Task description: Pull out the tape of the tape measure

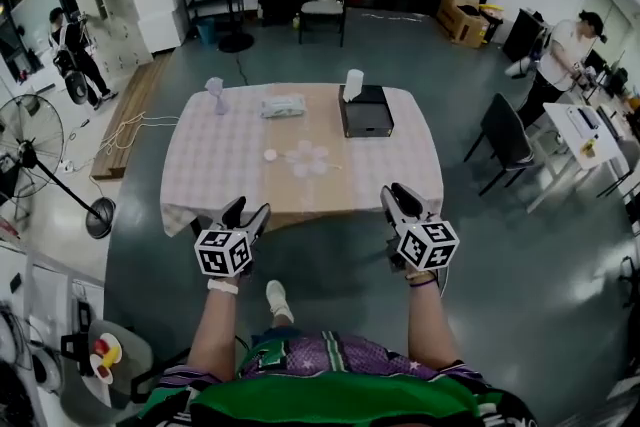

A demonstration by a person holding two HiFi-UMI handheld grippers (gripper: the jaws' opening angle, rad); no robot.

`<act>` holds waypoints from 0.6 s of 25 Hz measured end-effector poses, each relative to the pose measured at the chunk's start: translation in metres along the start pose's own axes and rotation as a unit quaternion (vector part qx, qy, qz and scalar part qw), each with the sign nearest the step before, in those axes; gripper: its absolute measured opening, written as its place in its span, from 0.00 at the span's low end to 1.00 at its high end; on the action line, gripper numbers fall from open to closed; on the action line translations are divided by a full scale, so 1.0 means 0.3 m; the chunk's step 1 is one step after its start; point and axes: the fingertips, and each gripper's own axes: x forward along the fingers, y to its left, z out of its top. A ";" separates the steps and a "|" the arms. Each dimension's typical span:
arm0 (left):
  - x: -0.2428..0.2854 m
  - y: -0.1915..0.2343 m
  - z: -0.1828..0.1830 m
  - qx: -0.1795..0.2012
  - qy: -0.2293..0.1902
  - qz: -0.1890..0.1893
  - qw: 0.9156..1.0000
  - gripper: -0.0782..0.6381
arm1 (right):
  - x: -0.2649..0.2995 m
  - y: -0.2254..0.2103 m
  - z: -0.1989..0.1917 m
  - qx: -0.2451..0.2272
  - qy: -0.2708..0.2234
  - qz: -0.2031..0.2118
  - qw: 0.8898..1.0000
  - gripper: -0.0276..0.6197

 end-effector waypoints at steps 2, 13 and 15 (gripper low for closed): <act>-0.075 -0.077 0.028 0.008 -0.015 -0.006 1.000 0.51 | -0.072 0.040 0.008 -0.003 -0.009 0.009 1.000 0.19; -0.306 -0.317 0.191 0.052 -0.093 -0.008 0.994 0.41 | -0.283 0.130 0.079 -0.017 -0.030 0.028 0.999 0.18; -0.321 -0.351 0.207 0.060 -0.099 -0.010 0.993 0.37 | -0.311 0.141 0.106 -0.006 -0.042 0.041 0.998 0.16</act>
